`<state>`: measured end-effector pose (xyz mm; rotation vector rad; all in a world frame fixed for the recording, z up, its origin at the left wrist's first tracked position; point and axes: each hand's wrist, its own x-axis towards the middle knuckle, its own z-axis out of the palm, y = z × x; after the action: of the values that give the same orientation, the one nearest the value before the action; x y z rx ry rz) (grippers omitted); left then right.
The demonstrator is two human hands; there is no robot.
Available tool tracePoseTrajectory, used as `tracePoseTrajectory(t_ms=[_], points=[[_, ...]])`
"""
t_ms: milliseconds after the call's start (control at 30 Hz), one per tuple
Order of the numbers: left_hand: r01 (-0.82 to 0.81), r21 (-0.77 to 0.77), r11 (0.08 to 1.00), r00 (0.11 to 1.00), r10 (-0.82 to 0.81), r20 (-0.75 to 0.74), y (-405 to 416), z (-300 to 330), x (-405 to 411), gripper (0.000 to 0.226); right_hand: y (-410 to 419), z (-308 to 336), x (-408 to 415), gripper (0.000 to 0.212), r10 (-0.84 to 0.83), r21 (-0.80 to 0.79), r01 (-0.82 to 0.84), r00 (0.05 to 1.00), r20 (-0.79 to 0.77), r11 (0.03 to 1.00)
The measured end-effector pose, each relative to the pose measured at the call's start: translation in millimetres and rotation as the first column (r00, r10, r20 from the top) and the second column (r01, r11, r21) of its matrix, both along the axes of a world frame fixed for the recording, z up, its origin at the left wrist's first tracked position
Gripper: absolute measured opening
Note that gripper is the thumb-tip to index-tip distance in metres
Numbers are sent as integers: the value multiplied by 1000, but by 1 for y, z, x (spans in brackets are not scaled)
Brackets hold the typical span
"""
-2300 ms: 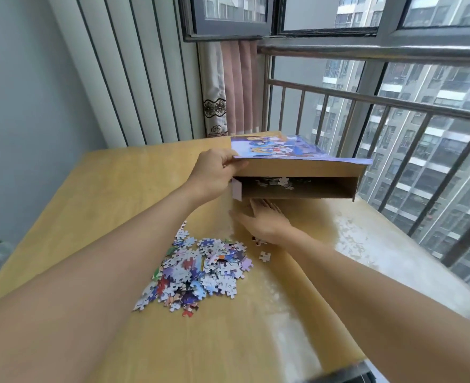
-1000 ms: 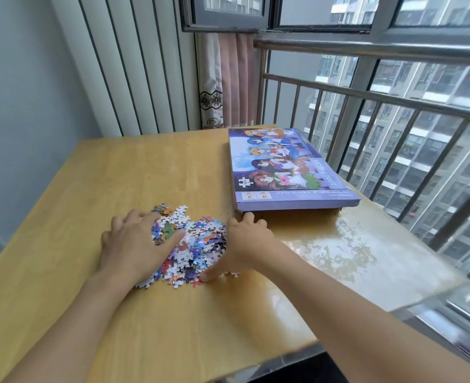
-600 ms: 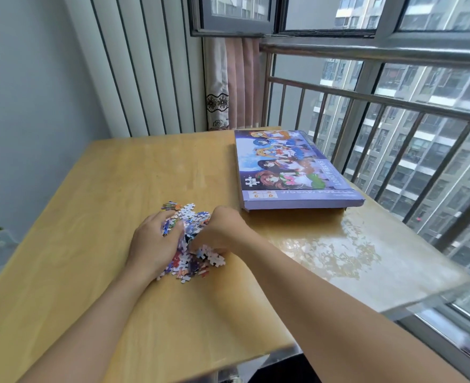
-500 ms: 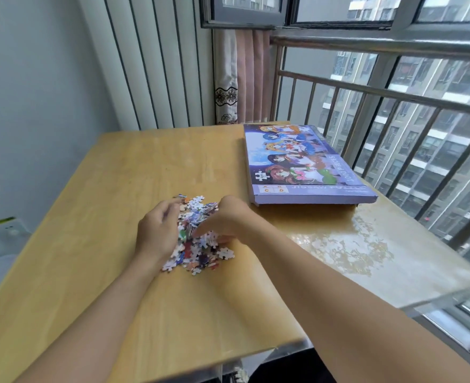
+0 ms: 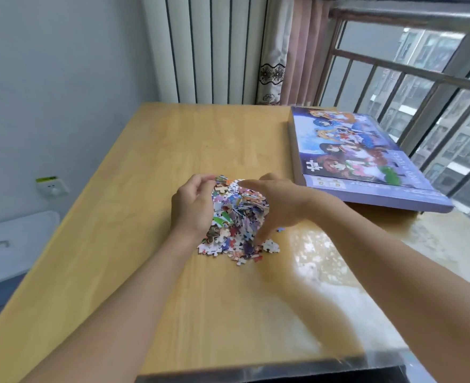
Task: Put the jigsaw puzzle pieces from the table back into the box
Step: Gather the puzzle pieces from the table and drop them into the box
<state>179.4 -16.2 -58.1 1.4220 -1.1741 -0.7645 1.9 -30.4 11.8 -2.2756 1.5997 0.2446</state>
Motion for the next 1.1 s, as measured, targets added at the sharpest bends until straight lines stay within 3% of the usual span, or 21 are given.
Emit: tracePoseTrajectory(t_ms=[100,333,533,767,833,967,1033,1100], points=[[19,36,999,1000,-19,-9,-3,-4,1,25,-8,-15,7,119,77,10,-77,997,6,997],[80,31,996,997,-80,-2,-1,-6,3,24,-14,-20,11,54,170,-155,-152,979,116,976],[55,2,998,998,-55,-5,-4,-7,3,25,-13,-30,6,40,197,-284,-143,965,174,948],[40,-25,999,998,-41,-39,-4,-8,6,26,-16,-33,-8,24,70,-366,84,919,388,927],[35,-31,999,998,-37,-49,-3,-8,6,25,-14,-32,-13,12,13,-309,176,851,524,935],[19,-56,998,999,-21,-39,-2,-9,6,21,-6,-21,-22,13,-244,66,315,570,785,947],[6,-93,996,1000,-7,-18,0,-8,7,18,-2,-19,-23,16,-420,300,327,403,813,896],[7,-133,991,1000,-7,6,2,-7,6,16,5,-19,-25,14,-620,568,272,176,764,777]])
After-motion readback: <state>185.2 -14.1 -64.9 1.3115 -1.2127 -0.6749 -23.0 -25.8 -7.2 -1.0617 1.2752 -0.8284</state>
